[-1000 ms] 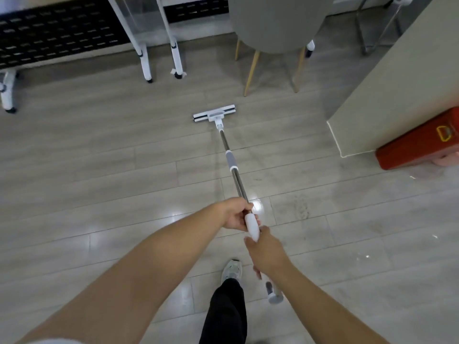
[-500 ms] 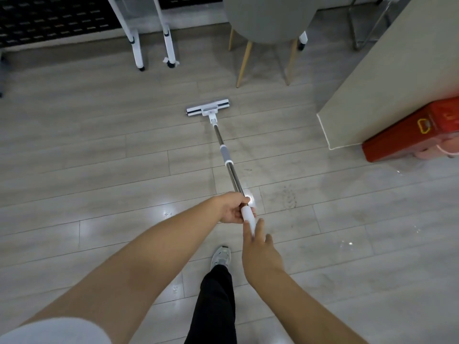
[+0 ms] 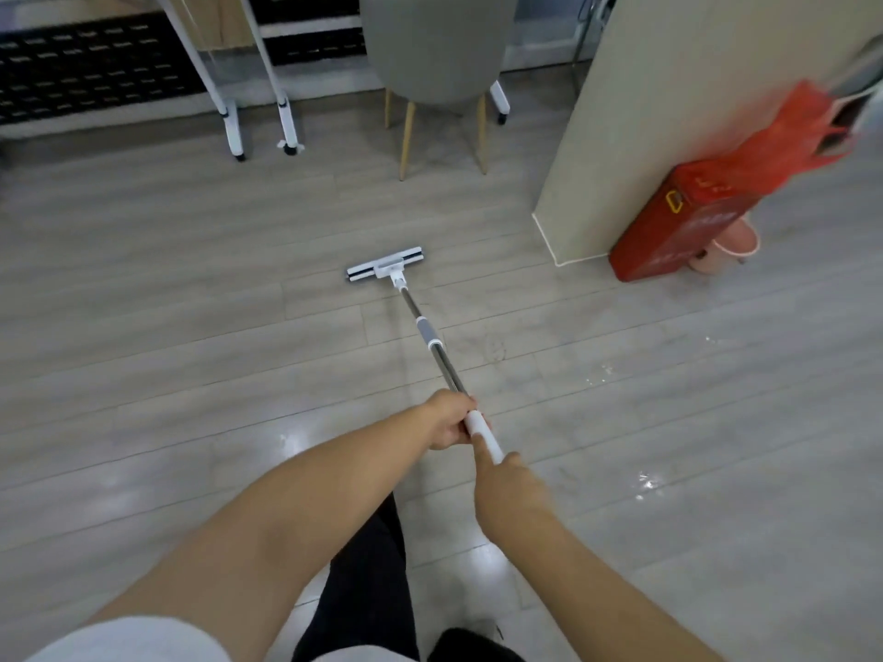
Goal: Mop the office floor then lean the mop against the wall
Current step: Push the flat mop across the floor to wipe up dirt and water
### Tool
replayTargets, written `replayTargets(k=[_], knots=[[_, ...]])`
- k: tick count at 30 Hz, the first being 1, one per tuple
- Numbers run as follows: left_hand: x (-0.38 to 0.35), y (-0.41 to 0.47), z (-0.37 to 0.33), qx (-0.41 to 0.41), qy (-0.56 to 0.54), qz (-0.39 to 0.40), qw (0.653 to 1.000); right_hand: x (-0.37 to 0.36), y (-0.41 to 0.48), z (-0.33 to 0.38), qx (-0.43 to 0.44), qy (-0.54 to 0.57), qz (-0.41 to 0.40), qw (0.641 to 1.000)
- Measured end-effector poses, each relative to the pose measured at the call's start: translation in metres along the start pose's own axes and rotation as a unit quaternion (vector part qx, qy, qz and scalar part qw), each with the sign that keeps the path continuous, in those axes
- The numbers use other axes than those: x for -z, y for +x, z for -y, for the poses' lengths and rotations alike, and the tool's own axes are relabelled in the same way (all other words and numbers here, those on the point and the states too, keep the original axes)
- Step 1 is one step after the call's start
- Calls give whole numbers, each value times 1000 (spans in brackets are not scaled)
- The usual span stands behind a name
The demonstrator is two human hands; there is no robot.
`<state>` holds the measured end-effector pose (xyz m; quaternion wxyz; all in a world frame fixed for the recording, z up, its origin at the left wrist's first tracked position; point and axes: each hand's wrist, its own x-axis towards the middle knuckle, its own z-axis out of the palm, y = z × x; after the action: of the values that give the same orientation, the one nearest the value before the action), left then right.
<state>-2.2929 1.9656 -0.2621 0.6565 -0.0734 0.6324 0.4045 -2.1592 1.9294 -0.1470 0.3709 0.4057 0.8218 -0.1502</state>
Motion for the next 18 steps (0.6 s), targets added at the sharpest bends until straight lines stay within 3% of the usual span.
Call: replayTargets(k=[5, 8, 13, 15, 18], knots=[[-36, -33, 61, -16, 136, -27, 990, -47, -59, -24, 5, 73, -8, 997], [-34, -38, 66, -36, 259, -80, 962, -58, -60, -20, 3, 108, -15, 994], [-26, -18, 49, -21, 404, -112, 907, -63, -43, -7, -34, 296, -4, 955], [-22, 0, 43, -32, 424, -123, 896, -60, -28, -3, -30, 306, 6, 952], [-9, 32, 20, -65, 393, -120, 910, -40, 8, 1, -10, 273, 22, 962]])
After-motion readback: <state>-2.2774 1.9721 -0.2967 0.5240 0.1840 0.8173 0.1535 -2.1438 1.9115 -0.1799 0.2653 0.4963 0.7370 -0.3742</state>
